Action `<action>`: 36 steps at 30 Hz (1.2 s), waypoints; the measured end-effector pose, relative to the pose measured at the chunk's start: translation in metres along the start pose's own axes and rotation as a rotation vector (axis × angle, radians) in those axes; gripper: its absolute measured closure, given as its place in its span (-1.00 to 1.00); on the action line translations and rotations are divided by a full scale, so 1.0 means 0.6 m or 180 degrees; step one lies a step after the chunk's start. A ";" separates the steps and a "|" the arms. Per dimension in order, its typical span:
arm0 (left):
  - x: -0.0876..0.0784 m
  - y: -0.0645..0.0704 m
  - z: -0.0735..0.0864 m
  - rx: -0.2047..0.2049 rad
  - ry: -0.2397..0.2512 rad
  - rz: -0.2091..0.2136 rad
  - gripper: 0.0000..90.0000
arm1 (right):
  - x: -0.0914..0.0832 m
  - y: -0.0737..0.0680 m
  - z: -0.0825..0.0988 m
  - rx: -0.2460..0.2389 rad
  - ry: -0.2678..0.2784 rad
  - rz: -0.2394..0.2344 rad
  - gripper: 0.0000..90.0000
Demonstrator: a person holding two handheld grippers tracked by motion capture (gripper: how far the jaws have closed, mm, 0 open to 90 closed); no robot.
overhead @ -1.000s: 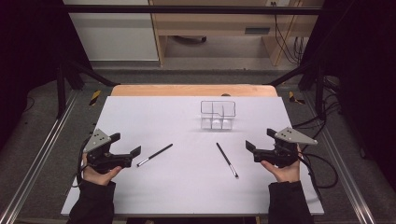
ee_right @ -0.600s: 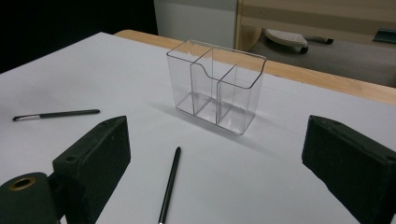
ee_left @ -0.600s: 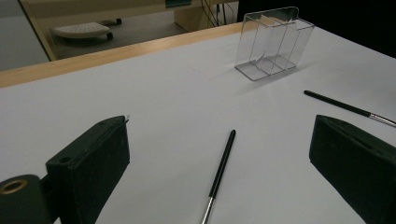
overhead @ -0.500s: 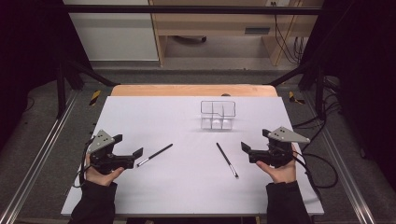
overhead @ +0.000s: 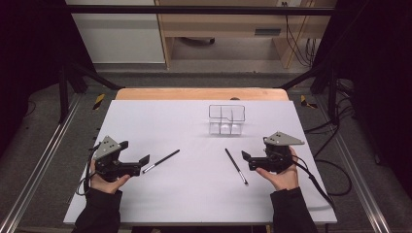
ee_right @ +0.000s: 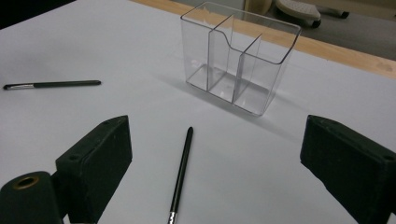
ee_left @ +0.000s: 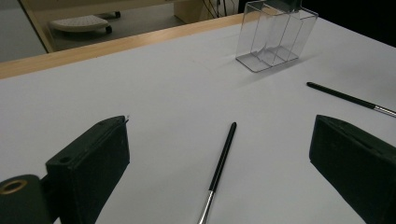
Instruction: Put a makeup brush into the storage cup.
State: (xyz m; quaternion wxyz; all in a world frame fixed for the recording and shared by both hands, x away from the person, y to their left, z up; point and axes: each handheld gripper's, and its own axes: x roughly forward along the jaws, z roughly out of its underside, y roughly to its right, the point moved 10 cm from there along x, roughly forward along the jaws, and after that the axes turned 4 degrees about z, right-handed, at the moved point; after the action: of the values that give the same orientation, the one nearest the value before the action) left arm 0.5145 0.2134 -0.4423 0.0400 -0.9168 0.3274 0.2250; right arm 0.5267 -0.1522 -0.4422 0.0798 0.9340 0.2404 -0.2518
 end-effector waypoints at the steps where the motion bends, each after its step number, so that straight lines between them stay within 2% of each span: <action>1: 0.000 0.000 0.000 0.0001 0.0004 -0.0003 -0.91 | 0.002 -0.001 0.001 -0.0001 -0.0027 0.0004 -0.79; 16: 0.002 -0.003 0.004 -0.0006 -0.0028 -0.0012 -0.90 | 0.019 -0.013 0.012 -0.0138 -0.0378 0.0101 -0.67; 23: 0.002 -0.003 0.005 0.0003 -0.0035 -0.0011 -0.90 | 0.038 -0.021 0.021 -0.0245 -0.0640 0.0119 -0.66; 36: 0.004 -0.001 0.006 0.0015 -0.0051 -0.0003 -0.90 | 0.063 -0.030 0.021 -0.0316 -0.0910 0.0103 -0.63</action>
State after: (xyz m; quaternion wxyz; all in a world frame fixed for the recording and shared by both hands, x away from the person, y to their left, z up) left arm 0.5151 0.2132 -0.4465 0.0448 -0.9151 0.3272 0.2315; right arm 0.5408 -0.1246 -0.4727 0.1633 0.8874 0.2236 -0.3687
